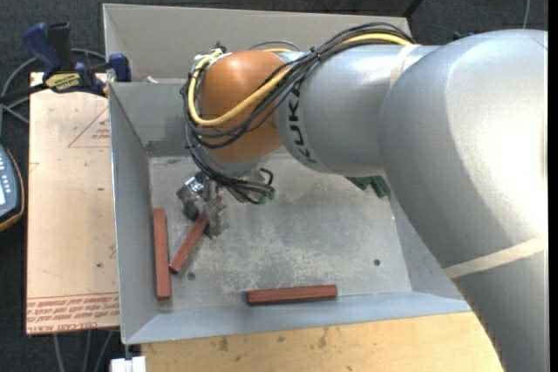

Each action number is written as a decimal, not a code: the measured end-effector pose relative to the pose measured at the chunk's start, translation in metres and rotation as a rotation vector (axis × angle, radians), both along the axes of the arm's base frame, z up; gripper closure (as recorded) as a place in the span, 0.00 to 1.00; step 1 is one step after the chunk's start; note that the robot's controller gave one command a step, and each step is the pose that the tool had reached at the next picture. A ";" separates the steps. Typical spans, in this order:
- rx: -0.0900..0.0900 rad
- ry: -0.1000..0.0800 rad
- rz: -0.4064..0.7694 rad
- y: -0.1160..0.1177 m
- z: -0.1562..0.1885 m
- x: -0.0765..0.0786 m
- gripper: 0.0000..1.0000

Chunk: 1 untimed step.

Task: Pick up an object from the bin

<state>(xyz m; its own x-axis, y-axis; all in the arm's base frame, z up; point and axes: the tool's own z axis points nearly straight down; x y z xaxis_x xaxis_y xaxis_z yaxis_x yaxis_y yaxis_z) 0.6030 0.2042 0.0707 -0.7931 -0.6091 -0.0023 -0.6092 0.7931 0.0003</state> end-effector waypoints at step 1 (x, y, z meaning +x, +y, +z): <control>0.003 -0.011 0.005 -0.011 0.156 0.013 1.00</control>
Offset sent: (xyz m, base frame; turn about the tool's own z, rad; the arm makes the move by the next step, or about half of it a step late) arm 0.0109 -0.0112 0.1507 -0.0083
